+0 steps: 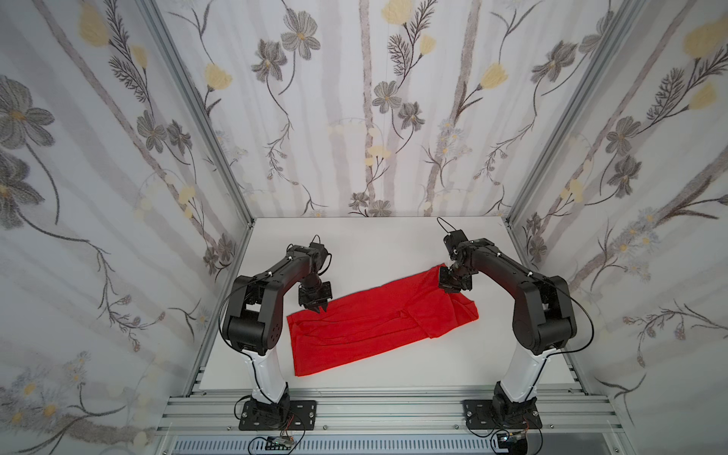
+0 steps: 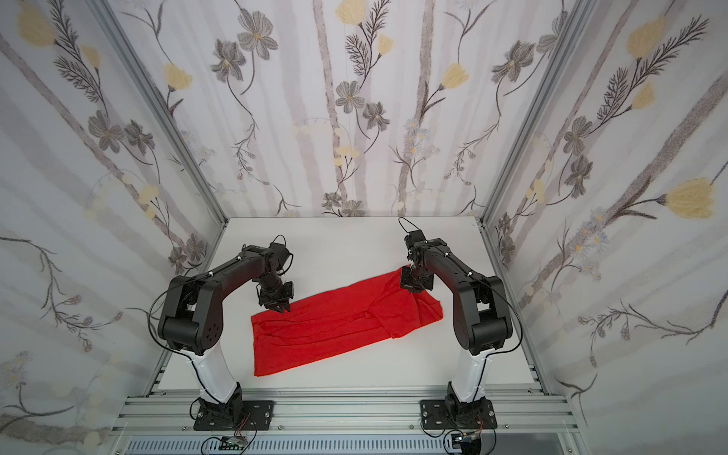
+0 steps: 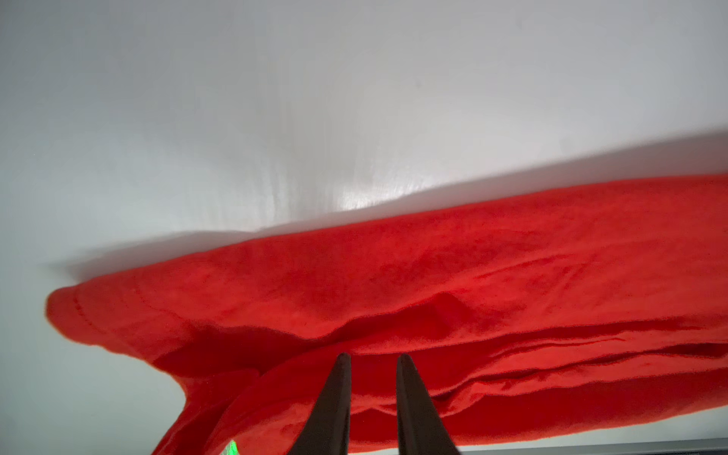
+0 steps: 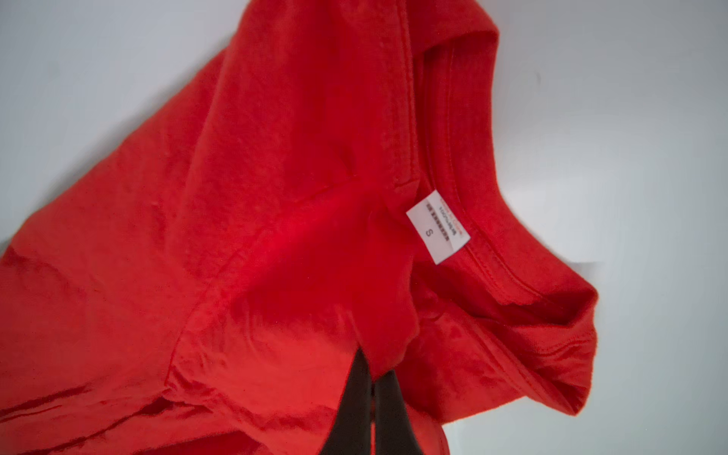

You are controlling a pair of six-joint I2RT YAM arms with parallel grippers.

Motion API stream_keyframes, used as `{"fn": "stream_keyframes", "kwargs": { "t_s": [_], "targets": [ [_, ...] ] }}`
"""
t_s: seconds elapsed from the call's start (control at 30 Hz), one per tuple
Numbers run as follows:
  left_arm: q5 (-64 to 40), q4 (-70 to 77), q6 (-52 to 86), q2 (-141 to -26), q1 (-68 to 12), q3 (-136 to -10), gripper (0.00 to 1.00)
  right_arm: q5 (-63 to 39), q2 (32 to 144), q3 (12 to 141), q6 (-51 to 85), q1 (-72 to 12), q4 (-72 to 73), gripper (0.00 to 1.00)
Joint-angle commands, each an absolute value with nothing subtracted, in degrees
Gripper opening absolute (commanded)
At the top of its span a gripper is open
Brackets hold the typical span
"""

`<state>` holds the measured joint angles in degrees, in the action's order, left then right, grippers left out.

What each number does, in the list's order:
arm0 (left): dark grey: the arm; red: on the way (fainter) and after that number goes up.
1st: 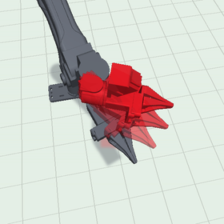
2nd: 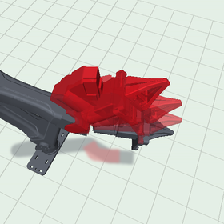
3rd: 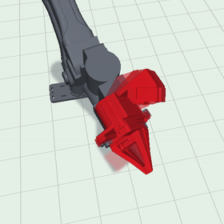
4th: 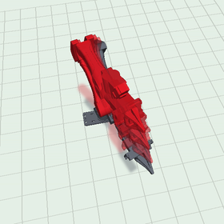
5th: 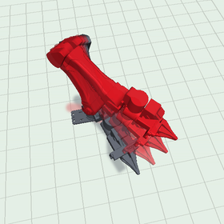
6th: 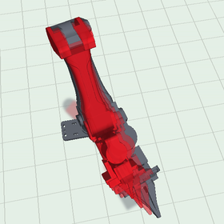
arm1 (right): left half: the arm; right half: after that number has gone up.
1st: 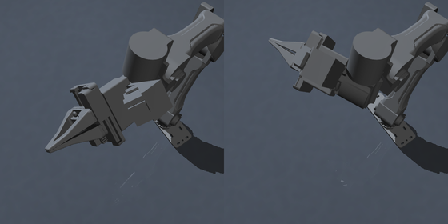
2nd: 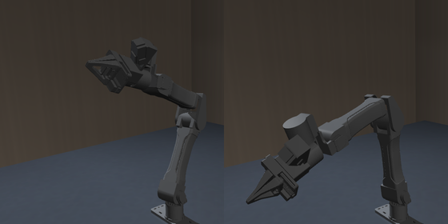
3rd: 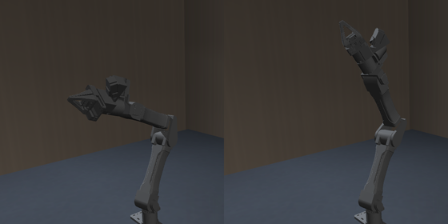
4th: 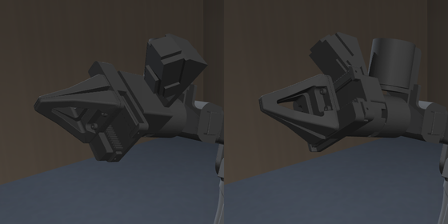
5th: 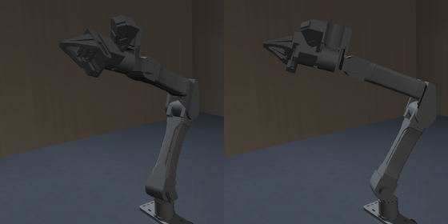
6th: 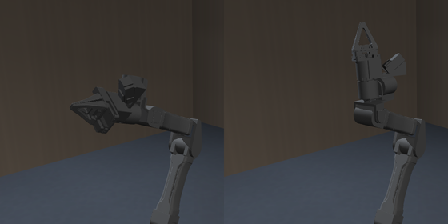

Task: Fold and stack t-shirts
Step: Smooth out the T-shirt at the center of the board.

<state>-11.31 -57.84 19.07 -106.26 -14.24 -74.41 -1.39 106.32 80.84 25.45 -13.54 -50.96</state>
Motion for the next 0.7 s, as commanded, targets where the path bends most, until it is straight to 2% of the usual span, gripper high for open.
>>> {"fn": "stream_keyframes", "kwargs": {
  "t_s": [0.0, 0.43, 0.47, 0.53, 0.6, 0.63, 0.67],
  "targets": [
    [-10.06, -59.22, 18.98, -105.93, -14.22, -74.31, 0.22, 0.15, 107.81, 82.38, 25.16, -13.54, -52.64, 0.00],
    [-6.08, -59.73, 20.84, -102.10, -14.27, -71.16, 0.22, 3.23, 116.71, 84.26, 26.85, -13.48, -53.82, 0.00],
    [-4.78, -60.00, 21.26, -101.64, -14.16, -70.82, 0.22, 2.93, 116.72, 84.61, 26.73, -13.53, -53.87, 0.07],
    [0.38, -61.55, 23.16, -100.76, -14.13, -69.85, 0.23, 2.42, 115.75, 84.94, 26.41, -13.49, -54.00, 0.29],
    [5.30, -62.57, 25.84, -98.57, -13.83, -68.12, 0.28, 2.11, 114.06, 84.97, 26.33, -13.54, -54.30, 0.38],
    [6.47, -62.22, 27.05, -96.44, -13.57, -66.74, 0.34, 2.04, 112.92, 84.99, 26.16, -13.54, -54.61, 0.43],
    [7.27, -61.91, 28.05, -94.58, -13.39, -65.62, 0.45, 2.04, 111.96, 84.99, 26.08, -13.54, -54.99, 0.45]
  ]
}}
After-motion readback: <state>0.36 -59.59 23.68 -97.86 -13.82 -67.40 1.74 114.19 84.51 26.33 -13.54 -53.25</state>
